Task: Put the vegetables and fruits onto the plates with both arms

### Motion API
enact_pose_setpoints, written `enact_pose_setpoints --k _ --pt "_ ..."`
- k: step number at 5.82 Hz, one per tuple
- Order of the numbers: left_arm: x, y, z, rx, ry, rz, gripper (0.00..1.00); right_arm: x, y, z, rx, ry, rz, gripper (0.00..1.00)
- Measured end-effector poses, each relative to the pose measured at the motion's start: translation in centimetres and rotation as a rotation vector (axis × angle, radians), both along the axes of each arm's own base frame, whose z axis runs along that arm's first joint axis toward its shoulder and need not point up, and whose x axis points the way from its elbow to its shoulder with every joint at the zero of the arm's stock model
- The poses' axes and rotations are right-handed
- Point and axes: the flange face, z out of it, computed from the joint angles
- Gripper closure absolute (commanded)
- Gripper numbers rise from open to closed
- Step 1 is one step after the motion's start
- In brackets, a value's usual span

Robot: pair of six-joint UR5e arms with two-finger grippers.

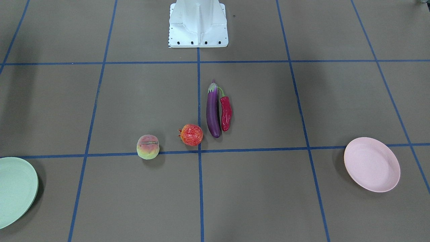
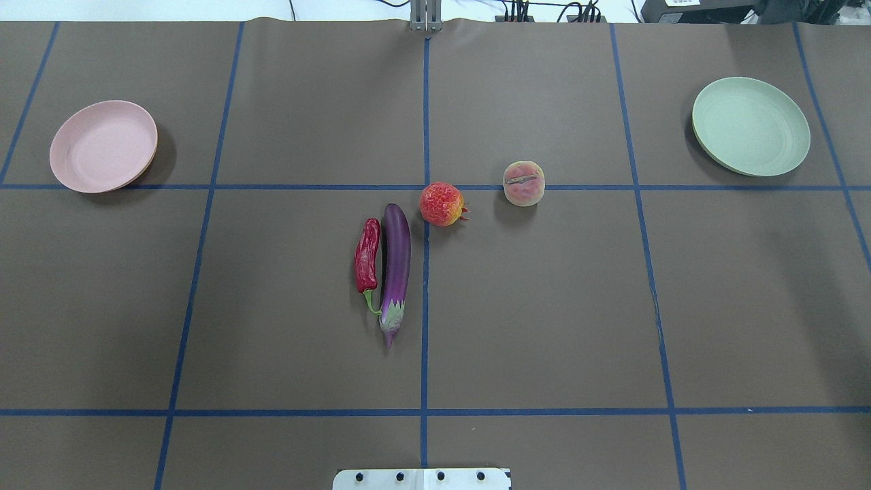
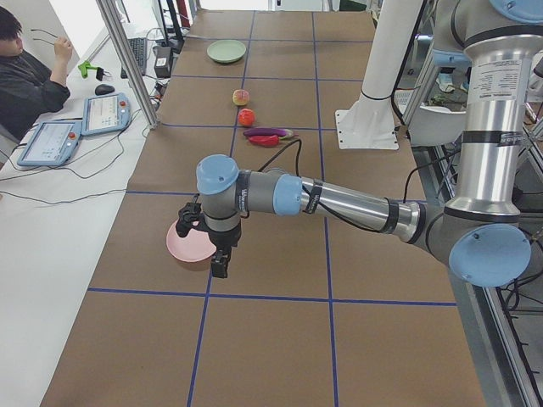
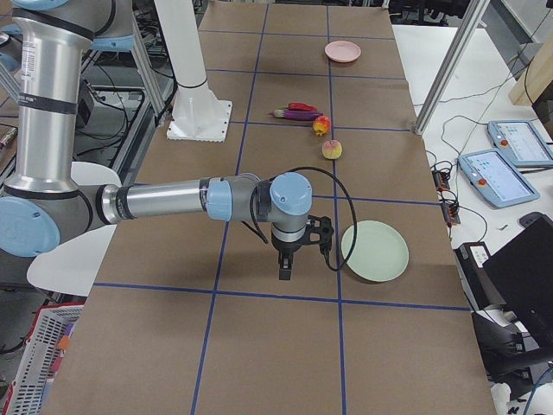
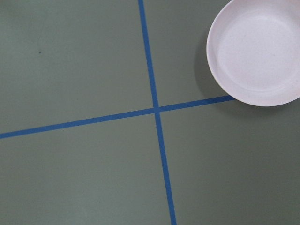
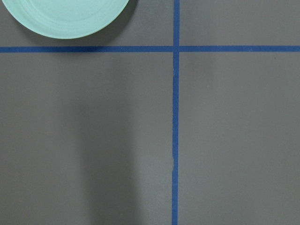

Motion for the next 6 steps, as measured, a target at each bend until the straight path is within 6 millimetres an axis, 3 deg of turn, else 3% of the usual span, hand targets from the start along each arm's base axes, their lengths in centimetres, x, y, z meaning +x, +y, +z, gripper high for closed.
enact_pose_setpoints --k 2,3,4,5,6 --pt "6.0 -3.4 -8.1 0.089 0.054 0.044 0.00 -1.0 -2.7 -2.3 0.049 -0.011 -0.019 0.00" --pt "8.6 -4.5 -11.2 0.127 0.082 0.078 0.00 -1.2 -4.0 -3.2 0.066 -0.021 -0.023 0.00" --pt "11.6 -4.8 -13.0 0.112 0.108 0.083 0.00 -1.5 -4.6 -3.6 0.073 -0.042 -0.025 0.00" --pt "15.2 -5.0 -15.2 0.072 0.135 0.062 0.00 -2.2 -5.7 -4.8 0.091 -0.065 -0.034 0.00" --pt "20.5 -4.8 -18.4 0.027 0.166 0.054 0.00 -3.3 -7.0 -6.5 0.114 -0.077 -0.049 0.00"
